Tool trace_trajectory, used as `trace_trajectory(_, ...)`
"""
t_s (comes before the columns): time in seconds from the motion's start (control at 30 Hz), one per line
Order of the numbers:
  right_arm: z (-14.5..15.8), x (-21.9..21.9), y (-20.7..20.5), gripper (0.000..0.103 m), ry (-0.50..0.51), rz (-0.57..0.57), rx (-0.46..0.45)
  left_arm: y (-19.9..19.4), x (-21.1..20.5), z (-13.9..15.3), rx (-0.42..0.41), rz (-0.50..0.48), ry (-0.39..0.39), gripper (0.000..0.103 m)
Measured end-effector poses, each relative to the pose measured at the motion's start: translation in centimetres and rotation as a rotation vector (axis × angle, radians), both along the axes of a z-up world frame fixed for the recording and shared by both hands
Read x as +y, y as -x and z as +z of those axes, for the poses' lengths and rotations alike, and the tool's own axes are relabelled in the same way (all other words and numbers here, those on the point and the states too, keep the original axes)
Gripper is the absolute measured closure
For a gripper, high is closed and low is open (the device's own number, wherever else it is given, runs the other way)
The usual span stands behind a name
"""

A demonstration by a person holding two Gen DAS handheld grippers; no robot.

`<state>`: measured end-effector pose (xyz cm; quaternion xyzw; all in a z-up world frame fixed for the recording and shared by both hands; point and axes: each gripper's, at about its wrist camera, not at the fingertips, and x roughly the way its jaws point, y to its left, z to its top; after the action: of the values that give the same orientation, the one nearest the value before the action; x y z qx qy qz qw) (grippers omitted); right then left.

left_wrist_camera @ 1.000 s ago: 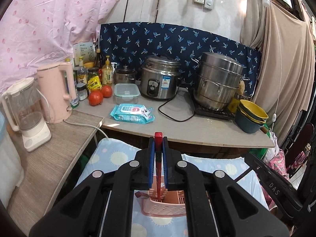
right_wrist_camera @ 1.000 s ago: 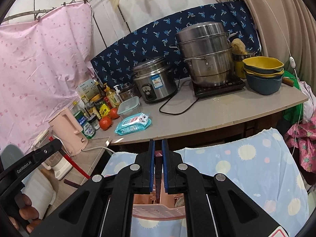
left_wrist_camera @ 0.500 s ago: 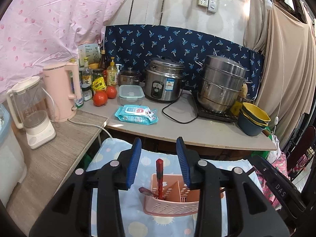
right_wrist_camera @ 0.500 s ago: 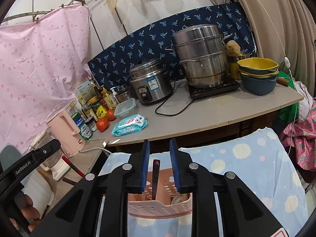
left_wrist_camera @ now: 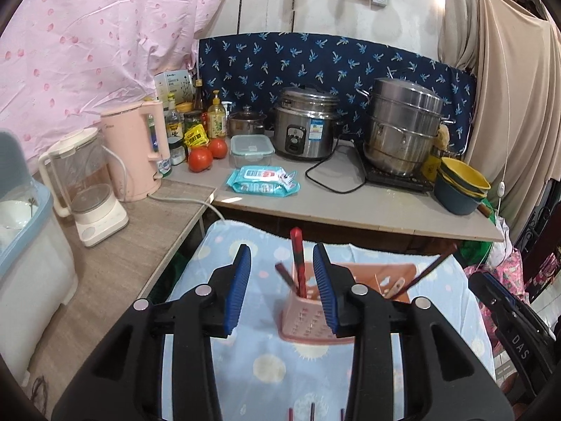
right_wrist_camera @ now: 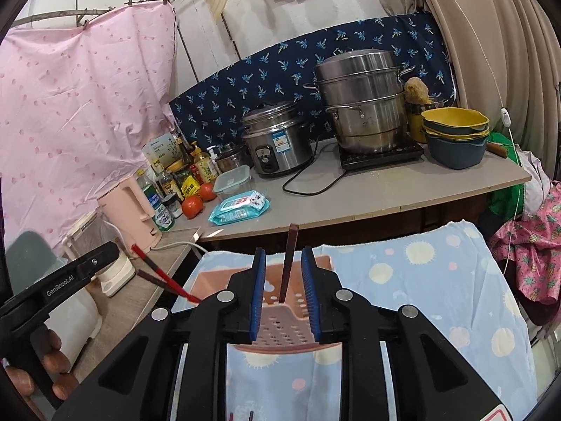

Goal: Organize utensils
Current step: 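Withdraw both open tools back toward the utensils on the table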

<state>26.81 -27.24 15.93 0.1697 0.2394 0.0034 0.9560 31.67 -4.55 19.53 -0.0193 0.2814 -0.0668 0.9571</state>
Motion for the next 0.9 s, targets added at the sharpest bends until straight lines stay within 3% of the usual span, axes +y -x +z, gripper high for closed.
trace_trajectory(0.37, -3.0, 2.5, 6.5, 0.081, 0.023, 0.061, 0.088, 5.7, 0.4, -2.1, 0.052, 0.004, -0.067, 0.068)
trace_trajectory(0.57, -4.6, 3.5, 9.9, 0.081, 0.014, 0.086, 0.124, 8.8, 0.5, -4.1, 0.099, -0.013, -0.078, 0.068)
trace_trajectory(0.9, -6.9, 5.9, 14.4, 0.081, 0.082, 0.13, 0.179, 12.6, 1.9, -7.4, 0.178, -0.007, -0.079, 0.068)
